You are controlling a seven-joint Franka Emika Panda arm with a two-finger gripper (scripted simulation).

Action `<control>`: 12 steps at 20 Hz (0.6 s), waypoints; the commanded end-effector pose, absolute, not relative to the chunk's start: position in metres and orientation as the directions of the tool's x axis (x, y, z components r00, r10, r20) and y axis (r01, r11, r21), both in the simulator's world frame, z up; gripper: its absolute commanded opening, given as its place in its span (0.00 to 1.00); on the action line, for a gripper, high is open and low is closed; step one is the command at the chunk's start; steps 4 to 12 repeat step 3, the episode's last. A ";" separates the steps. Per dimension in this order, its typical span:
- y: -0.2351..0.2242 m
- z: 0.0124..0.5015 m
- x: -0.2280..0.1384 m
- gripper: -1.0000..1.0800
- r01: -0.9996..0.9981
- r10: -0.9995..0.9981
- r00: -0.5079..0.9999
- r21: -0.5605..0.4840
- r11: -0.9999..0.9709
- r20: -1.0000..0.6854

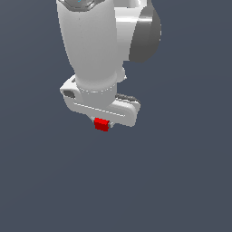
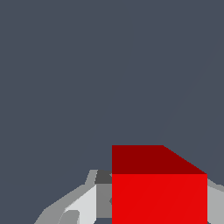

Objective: Pick up the red cube and move it to a goal position.

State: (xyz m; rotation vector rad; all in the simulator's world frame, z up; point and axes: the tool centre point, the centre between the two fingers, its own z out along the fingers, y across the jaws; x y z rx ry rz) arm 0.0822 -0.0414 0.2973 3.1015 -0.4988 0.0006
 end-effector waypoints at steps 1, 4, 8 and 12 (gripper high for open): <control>-0.042 0.300 0.083 0.00 -0.313 -0.313 0.950 0.000 -0.950 0.000; -0.042 0.300 0.084 0.00 -0.313 -0.313 0.950 0.000 -0.950 0.000; -0.042 0.300 0.084 0.00 -0.313 -0.313 0.950 0.000 -0.950 0.000; -0.042 0.300 0.084 0.00 -0.313 -0.313 0.950 0.000 -0.950 0.000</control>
